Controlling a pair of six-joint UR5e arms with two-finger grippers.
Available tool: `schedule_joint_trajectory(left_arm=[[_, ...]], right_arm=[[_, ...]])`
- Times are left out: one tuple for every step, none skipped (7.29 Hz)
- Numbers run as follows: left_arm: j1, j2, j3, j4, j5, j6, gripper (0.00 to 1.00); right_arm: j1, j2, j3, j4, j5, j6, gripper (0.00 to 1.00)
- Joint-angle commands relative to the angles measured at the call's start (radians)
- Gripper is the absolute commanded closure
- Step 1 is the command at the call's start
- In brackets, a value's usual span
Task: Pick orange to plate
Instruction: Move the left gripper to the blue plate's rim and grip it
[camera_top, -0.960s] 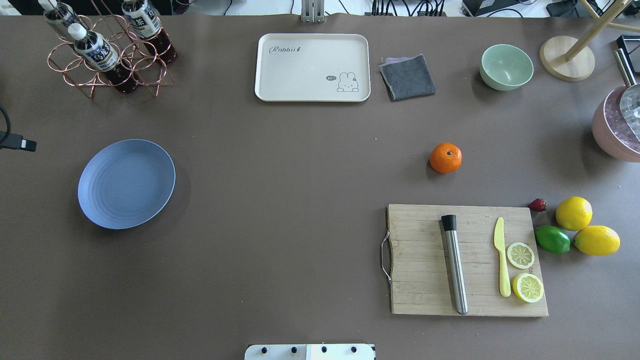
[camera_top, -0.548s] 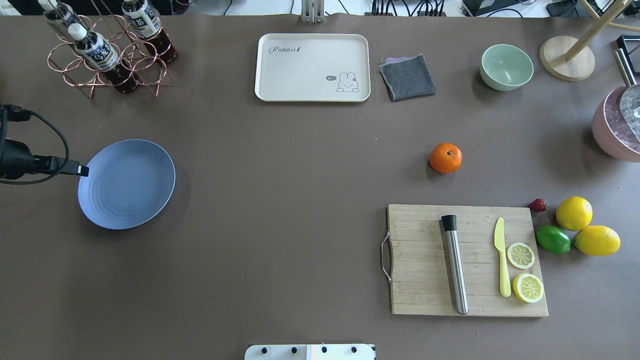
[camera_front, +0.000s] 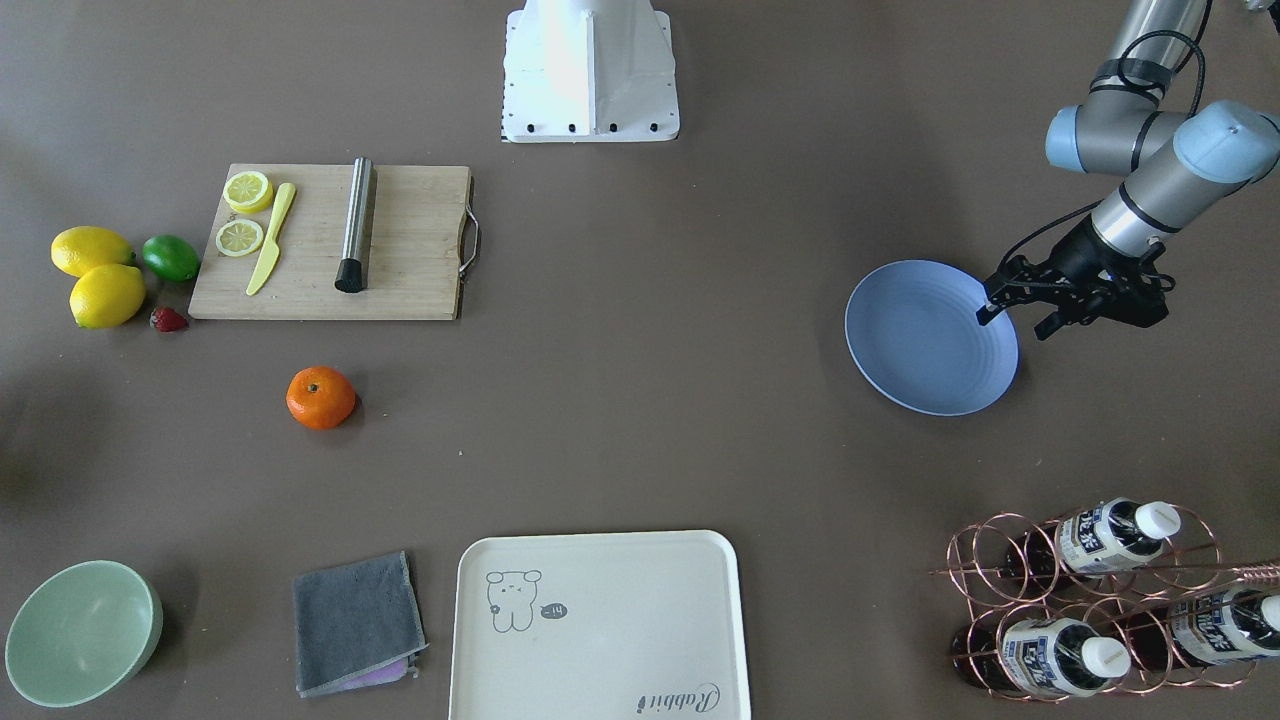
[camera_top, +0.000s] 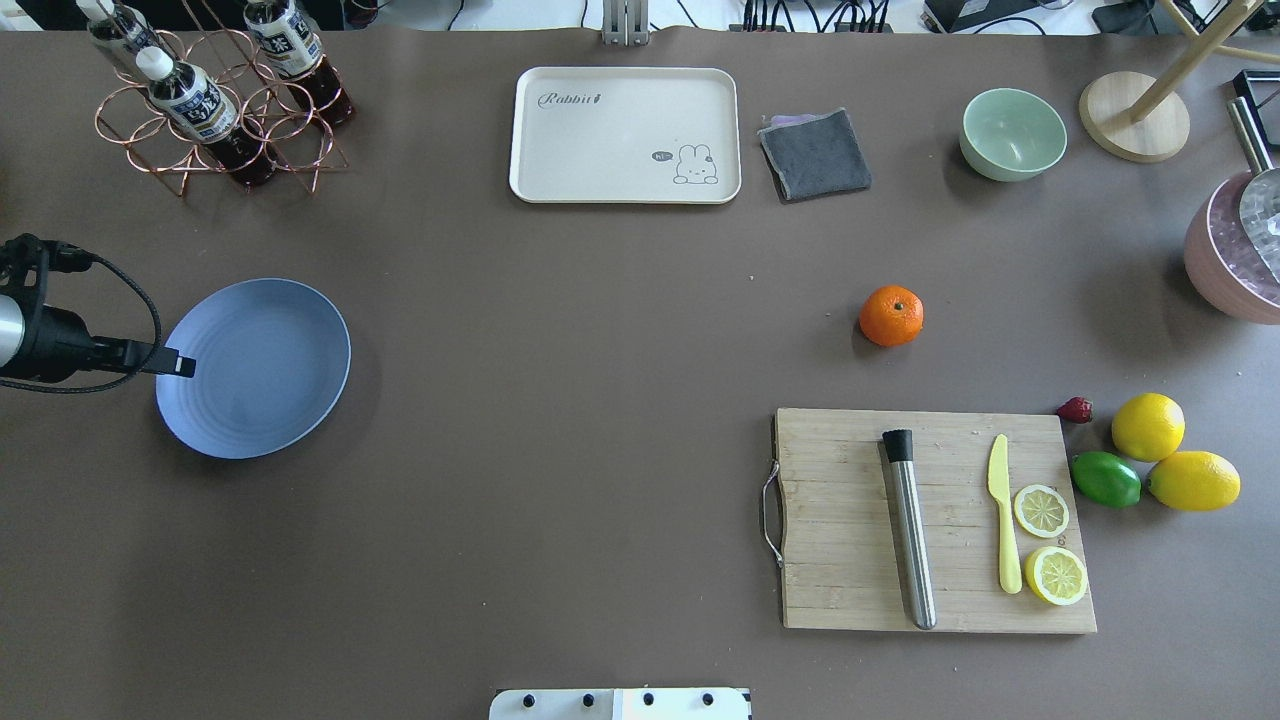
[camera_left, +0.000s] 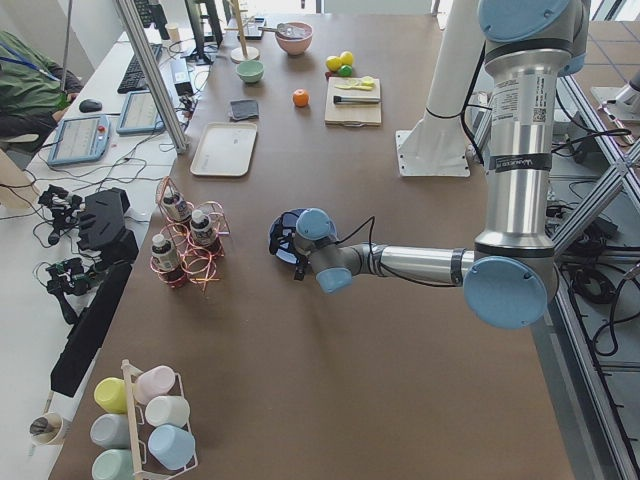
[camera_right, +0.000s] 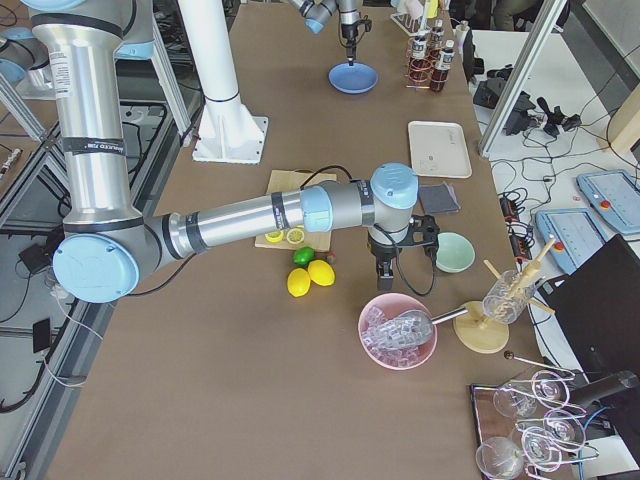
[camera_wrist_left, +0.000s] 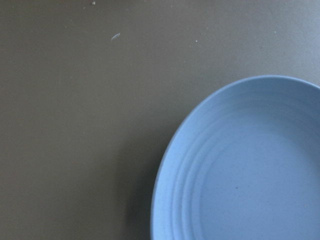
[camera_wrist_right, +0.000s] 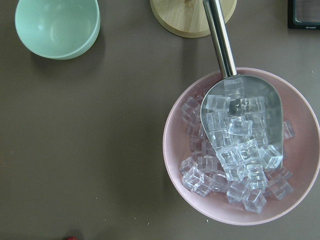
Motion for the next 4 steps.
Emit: schedule_joint_trajectory(left_arm=[[0.010, -0.001, 0.016, -0.020, -0.001, -0.004, 0.20], [0.018, 0.001, 0.016, -0.018, -0.002, -0.005, 0.59], [0.018, -0.001, 0.018, -0.017, -0.001, -0.004, 0.95], [0.018, -0.009, 0.018, -0.015, -0.001, -0.004, 1.00]], right_arm=[[0.000, -0.002, 0.004, -0.002, 0.000, 0.001, 0.00], [0.000, -0.002, 0.006, -0.002, 0.000, 0.001, 0.00], [0.000, -0.002, 0.006, -0.002, 0.000, 0.001, 0.00], [0.000, -0.002, 0.006, 0.000, 0.000, 0.001, 0.00]])
